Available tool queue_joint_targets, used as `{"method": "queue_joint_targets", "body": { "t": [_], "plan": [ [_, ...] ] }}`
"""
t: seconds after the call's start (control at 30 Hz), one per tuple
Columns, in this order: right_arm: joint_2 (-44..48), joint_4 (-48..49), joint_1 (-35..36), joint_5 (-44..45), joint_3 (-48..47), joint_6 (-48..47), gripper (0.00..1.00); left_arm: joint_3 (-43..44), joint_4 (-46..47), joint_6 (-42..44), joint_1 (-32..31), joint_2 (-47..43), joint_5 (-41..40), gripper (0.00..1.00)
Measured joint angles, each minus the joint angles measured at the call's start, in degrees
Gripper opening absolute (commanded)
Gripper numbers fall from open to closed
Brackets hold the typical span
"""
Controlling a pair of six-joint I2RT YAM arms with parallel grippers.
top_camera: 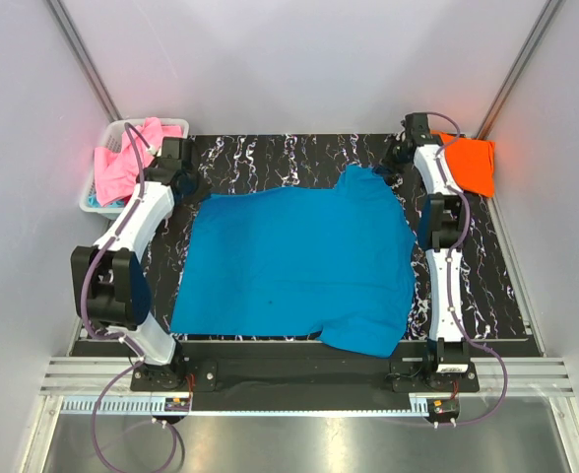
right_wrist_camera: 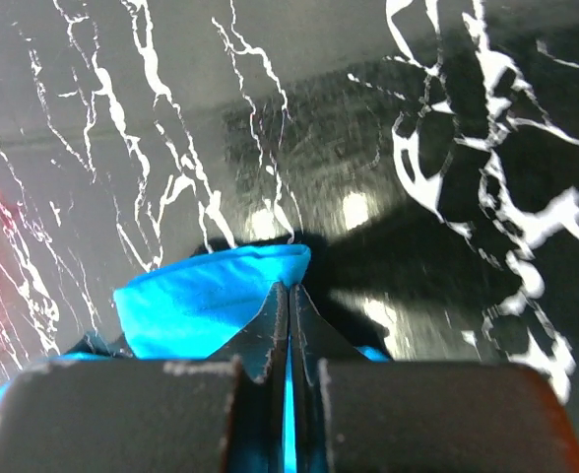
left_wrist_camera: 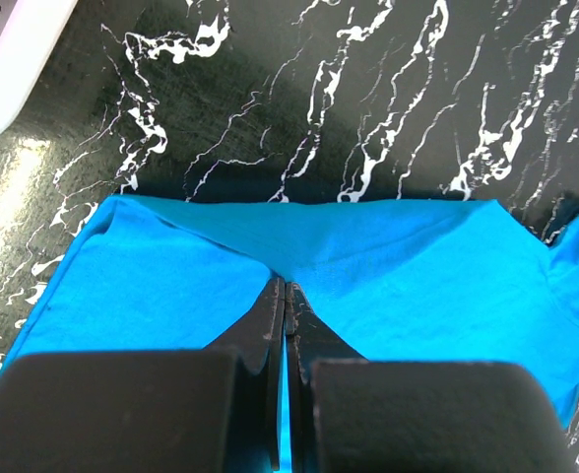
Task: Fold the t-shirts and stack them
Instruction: Fold the tshirt
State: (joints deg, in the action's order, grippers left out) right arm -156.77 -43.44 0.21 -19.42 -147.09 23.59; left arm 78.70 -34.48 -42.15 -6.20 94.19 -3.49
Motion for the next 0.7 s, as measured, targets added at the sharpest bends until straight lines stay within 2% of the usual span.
{"method": "queue_joint_targets", "body": {
  "t": [0.4,0.53,0.7],
  "plan": [
    [12.02,-3.65,0.0,2.97,5.66,-2.19,0.0,0.46,0.0,0.33,0.0,-0.79,1.79,0.0],
    [19.21,-4.81,0.11,4.46,14.6,-2.51,0.0,0.33,-0.13,0.33,0.0,-2.49,1.9,0.0],
    [30.47,-4.7,0.83,6.82,31.17,-2.71,0.0,-2.1,-0.63,0.07,-0.04,-6.8,1.27,0.0]
  ]
}}
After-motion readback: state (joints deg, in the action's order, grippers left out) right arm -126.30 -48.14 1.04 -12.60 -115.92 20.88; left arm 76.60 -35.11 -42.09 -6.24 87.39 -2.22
